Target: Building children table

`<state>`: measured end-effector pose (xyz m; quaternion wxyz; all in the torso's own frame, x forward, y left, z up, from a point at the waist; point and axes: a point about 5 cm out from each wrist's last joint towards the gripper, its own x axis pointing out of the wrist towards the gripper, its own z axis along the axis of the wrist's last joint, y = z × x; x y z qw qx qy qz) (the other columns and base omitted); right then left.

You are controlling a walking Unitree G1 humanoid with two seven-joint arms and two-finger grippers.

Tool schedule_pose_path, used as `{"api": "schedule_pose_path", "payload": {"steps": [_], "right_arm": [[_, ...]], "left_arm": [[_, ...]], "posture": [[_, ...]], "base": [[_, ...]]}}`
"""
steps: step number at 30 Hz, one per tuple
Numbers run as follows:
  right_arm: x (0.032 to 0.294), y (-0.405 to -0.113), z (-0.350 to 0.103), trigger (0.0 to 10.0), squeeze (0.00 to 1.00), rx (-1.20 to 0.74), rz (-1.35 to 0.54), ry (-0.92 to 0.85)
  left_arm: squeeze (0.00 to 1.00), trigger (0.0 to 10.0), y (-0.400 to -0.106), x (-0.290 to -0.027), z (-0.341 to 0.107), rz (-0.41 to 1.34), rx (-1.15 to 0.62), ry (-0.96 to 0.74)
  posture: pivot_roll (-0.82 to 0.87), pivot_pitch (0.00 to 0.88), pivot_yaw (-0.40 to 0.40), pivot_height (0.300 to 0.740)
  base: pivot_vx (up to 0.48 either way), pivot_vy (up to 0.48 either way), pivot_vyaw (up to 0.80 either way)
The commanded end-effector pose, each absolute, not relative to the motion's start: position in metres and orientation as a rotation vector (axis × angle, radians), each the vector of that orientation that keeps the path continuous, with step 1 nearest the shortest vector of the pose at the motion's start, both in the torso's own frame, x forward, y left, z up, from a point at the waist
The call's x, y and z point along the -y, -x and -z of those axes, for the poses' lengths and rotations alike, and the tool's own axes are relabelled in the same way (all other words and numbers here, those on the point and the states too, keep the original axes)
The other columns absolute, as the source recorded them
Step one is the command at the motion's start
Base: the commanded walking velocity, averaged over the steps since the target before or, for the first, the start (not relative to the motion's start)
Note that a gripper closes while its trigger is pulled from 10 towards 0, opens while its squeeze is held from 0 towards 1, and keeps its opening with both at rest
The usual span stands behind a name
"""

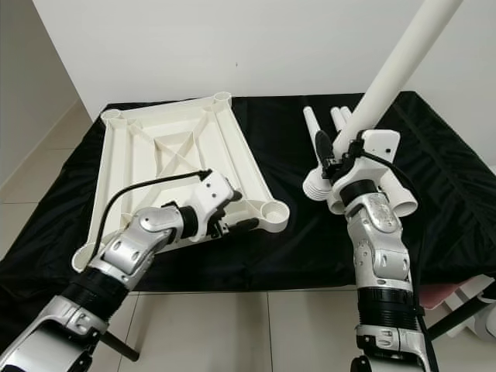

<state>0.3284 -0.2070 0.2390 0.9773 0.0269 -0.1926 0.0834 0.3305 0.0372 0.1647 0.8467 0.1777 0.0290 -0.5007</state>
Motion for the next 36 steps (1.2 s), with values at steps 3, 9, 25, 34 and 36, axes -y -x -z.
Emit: {"api": "schedule_pose_path", "payload": {"steps": [3,9,25,34,36], "right_arm": [[0.204,-0.326,-0.241,10.0,0.00,0.392,-0.181,-0.030],[0.207,-0.321,-0.240,10.0,0.00,0.386,-0.167,-0.022],[0.209,-0.318,-0.241,10.0,0.00,0.385,-0.157,-0.008],[0.213,-0.315,-0.242,10.0,0.00,0.384,-0.154,0.014],[0.214,-0.315,-0.242,10.0,0.00,0.384,-0.153,0.016]], "left_arm": [[0.00,10.0,-0.333,-0.038,-0.153,1.064,-0.115,-0.409],[0.00,10.0,-0.338,-0.036,-0.138,1.058,-0.190,-0.441],[0.00,3.2,-0.358,-0.037,-0.134,0.952,-0.290,-0.433],[0.00,0.0,-0.356,-0.039,-0.133,1.004,-0.290,-0.449],[0.00,0.0,-0.356,-0.039,-0.131,1.012,-0.293,-0.456]], "posture": [[-0.14,0.038,0.114,0.740],[-0.16,0.041,0.127,0.740],[-0.18,0.036,0.144,0.740],[-0.19,0.028,0.150,0.740],[-0.19,0.028,0.150,0.740]], "base": [[0.000,0.000,0.00],[0.000,0.000,0.00],[0.000,0.000,0.00],[0.000,0.000,0.00],[0.000,0.000,0.00]]}}
